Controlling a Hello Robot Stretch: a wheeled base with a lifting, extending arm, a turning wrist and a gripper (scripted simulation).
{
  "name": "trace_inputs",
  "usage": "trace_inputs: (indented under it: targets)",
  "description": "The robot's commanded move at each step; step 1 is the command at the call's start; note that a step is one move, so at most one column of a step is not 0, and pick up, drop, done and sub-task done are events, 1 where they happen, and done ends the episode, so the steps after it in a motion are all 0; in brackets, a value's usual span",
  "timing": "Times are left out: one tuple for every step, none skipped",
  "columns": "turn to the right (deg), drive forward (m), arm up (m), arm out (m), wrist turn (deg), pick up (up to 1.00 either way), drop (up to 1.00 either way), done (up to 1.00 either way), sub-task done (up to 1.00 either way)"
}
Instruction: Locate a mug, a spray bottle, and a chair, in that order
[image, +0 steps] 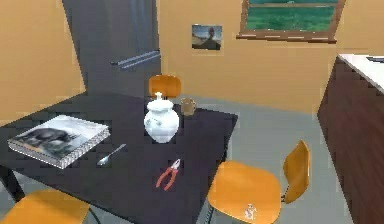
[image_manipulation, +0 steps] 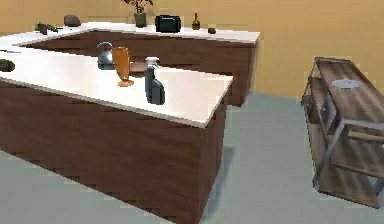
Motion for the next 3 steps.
trace_inputs:
  targets:
    - [45.0,0.00,0.00,0.00,0.0,0.00,0.00,0.00,0.00]
    - [45.0,0.00,0.00,0.00,0.0,0.00,0.00,0.00,0.00]
    - [45.0,0.00,0.00,0.00,0.0,0.00,0.00,0.00,0.00]
